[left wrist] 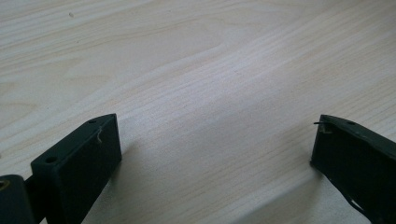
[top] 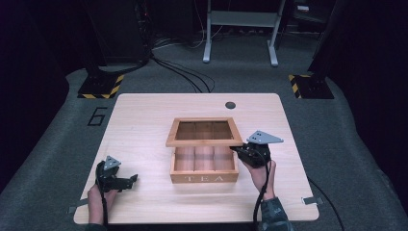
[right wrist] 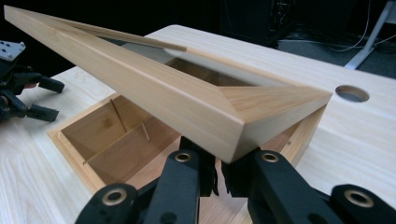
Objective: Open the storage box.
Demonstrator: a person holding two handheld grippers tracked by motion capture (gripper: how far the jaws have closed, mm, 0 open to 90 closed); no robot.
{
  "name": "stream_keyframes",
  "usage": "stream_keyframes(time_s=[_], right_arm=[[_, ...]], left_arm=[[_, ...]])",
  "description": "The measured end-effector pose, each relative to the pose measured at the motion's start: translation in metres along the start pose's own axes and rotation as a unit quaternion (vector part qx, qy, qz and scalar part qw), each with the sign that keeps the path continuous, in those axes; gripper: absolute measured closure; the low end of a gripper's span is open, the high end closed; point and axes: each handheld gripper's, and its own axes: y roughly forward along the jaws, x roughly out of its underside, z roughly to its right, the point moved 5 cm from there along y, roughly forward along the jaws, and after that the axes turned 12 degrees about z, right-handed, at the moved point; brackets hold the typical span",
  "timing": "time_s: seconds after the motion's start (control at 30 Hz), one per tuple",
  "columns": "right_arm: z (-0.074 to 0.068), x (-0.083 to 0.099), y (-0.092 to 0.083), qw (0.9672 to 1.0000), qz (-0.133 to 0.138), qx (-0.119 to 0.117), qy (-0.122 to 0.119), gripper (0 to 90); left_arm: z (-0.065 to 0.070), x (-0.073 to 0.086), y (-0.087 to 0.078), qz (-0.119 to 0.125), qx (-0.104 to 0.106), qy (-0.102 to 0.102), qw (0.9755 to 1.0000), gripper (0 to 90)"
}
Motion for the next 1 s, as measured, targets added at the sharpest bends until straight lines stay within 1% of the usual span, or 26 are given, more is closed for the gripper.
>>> stream_keyframes(time_s=[0.23, 0.4, 0.63, 0.7, 0.83, 1.0], right_arm=[[-0.003, 0.025, -0.001, 0.9999, -0.010, -0.003, 0.010, 84.6], [-0.004, 0.039, 0.000, 0.9997, -0.019, -0.003, 0.014, 84.2], [-0.005, 0.053, 0.000, 0.9996, -0.026, 0.002, 0.012, 84.1], [-0.006, 0.060, 0.000, 0.9995, -0.030, 0.007, 0.010, 84.2], [-0.007, 0.067, 0.000, 0.9993, -0.035, 0.011, 0.010, 84.5], [-0.010, 0.069, -0.002, 0.9994, -0.031, 0.012, 0.011, 84.4]], left_arm=[[0.000, 0.000, 0.000, 0.000, 0.000, 0.000, 1.0000, 1.3], [0.000, 0.000, 0.000, 0.000, 0.000, 0.000, 1.0000, 1.3], [0.000, 0.000, 0.000, 0.000, 0.000, 0.000, 1.0000, 1.2], [0.000, 0.000, 0.000, 0.000, 0.000, 0.000, 1.0000, 1.3], [0.000, 0.000, 0.000, 0.000, 0.000, 0.000, 1.0000, 1.2], [0.000, 0.000, 0.000, 0.000, 0.000, 0.000, 1.0000, 1.3]])
